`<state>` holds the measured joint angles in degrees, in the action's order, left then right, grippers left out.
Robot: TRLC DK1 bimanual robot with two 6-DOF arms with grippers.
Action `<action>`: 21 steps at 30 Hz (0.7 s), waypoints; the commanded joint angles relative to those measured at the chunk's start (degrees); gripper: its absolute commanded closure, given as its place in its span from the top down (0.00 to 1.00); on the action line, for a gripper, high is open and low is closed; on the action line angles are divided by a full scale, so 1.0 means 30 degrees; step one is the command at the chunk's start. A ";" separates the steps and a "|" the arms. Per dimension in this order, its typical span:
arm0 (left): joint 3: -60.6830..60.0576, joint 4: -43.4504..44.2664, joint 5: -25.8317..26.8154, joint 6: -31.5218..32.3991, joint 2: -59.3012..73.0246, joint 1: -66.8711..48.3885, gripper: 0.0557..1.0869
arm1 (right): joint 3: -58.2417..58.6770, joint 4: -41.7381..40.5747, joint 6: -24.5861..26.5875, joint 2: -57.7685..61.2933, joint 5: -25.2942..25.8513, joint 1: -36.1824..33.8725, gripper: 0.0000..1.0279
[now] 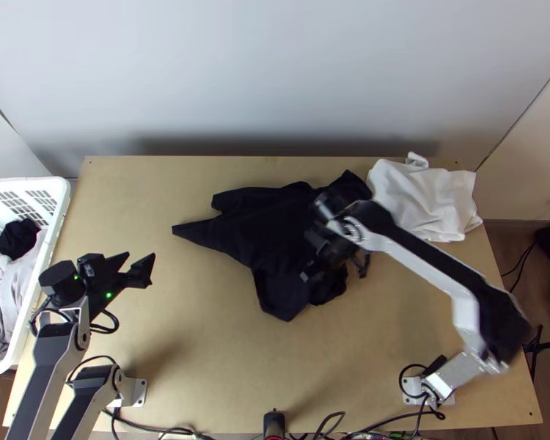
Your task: Fold the t-shirt
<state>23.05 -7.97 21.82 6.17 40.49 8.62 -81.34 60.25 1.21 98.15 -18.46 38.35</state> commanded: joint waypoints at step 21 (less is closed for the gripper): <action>-0.1296 0.1337 -0.0331 0.0080 0.0624 -0.0736 0.95 | -0.4468 -0.8979 0.4400 -0.8956 0.5977 0.5850 0.03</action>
<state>20.29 -4.71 20.86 6.61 42.13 6.74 -90.56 36.40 12.78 72.73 -1.74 49.69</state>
